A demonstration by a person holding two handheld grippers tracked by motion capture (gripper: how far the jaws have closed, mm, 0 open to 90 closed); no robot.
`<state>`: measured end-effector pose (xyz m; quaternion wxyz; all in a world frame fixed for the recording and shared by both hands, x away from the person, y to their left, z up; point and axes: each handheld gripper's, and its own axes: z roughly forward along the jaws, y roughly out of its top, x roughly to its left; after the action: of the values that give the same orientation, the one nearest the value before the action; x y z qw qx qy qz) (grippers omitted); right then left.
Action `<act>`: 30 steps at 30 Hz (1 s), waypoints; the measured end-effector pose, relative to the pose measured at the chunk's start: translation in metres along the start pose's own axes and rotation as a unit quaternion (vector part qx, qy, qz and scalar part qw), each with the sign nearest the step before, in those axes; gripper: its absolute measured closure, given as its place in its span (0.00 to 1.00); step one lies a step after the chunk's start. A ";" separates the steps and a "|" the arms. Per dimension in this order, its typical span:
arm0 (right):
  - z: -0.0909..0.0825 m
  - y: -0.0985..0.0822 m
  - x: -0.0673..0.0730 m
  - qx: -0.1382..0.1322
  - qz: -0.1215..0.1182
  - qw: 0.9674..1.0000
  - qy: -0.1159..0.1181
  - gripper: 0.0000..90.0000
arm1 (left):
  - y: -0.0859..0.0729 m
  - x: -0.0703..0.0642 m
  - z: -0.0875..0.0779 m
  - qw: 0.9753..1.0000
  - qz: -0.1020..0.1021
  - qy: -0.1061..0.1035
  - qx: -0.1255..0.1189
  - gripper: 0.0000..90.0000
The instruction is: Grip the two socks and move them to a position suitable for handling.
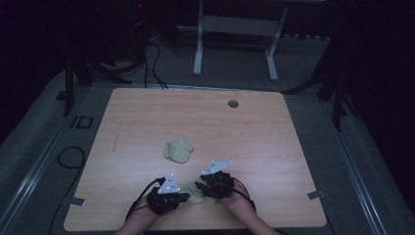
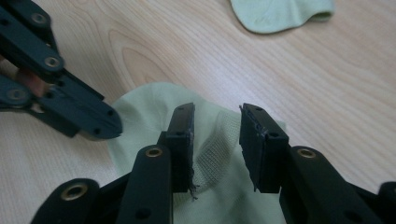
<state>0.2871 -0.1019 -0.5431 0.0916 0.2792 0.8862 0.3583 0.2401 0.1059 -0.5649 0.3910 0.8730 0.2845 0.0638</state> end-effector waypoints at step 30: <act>-0.040 -0.007 -0.019 -0.029 0.025 0.999 -0.026 0.92 | 0.004 0.027 0.002 0.999 0.010 -0.021 0.029 0.99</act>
<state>0.2856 -0.1404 -0.5195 0.1136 0.3081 0.8652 0.3789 0.2645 0.1173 -0.5666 0.3708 0.8879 0.2692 0.0406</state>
